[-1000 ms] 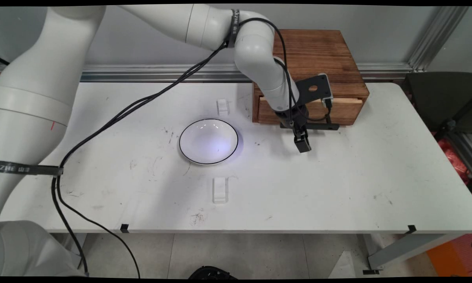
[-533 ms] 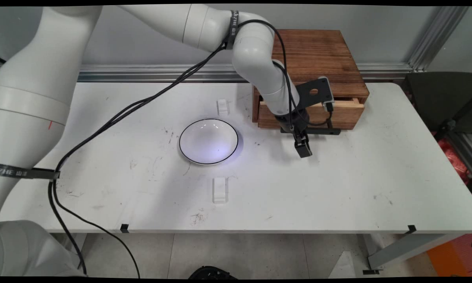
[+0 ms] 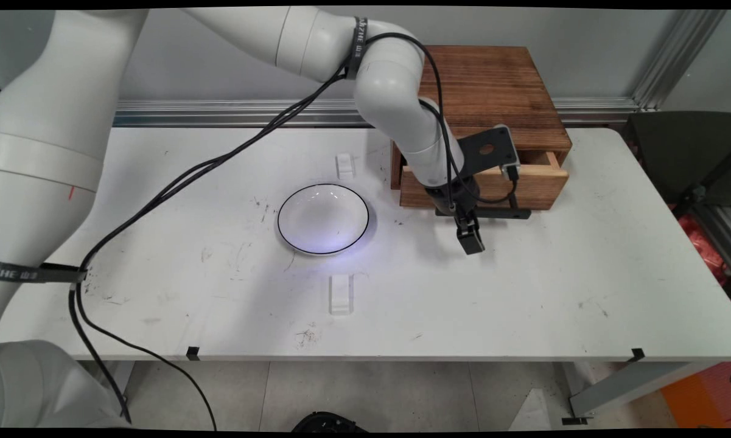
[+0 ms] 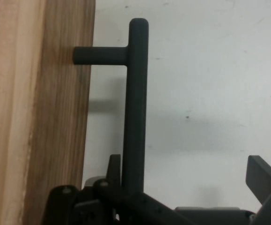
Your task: Open the drawer
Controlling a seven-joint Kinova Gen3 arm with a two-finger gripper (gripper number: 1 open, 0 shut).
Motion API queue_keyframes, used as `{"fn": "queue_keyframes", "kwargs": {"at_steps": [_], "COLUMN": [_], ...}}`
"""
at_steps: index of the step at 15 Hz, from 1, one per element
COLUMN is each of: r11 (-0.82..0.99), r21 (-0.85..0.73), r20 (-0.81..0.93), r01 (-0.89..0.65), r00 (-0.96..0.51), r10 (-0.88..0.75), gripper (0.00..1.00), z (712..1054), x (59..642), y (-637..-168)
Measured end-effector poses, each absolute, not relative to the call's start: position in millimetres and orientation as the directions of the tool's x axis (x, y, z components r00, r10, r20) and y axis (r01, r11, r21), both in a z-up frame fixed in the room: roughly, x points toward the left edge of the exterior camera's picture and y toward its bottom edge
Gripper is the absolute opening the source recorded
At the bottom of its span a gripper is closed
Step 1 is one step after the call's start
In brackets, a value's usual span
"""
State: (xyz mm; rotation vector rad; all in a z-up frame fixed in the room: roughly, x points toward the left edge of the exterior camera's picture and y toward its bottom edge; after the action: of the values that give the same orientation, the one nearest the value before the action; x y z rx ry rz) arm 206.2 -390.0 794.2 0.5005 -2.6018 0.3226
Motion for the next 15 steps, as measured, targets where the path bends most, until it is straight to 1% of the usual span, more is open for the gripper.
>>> {"fn": "queue_keyframes", "kwargs": {"at_steps": [15], "r11": [0.911], "r21": [-0.081], "r20": [0.491], "r01": [-0.403], "r00": [-0.812], "r10": [-0.316], "gripper": [1.00], "z": [797.5], "x": [197.6], "y": [-350.0]}}
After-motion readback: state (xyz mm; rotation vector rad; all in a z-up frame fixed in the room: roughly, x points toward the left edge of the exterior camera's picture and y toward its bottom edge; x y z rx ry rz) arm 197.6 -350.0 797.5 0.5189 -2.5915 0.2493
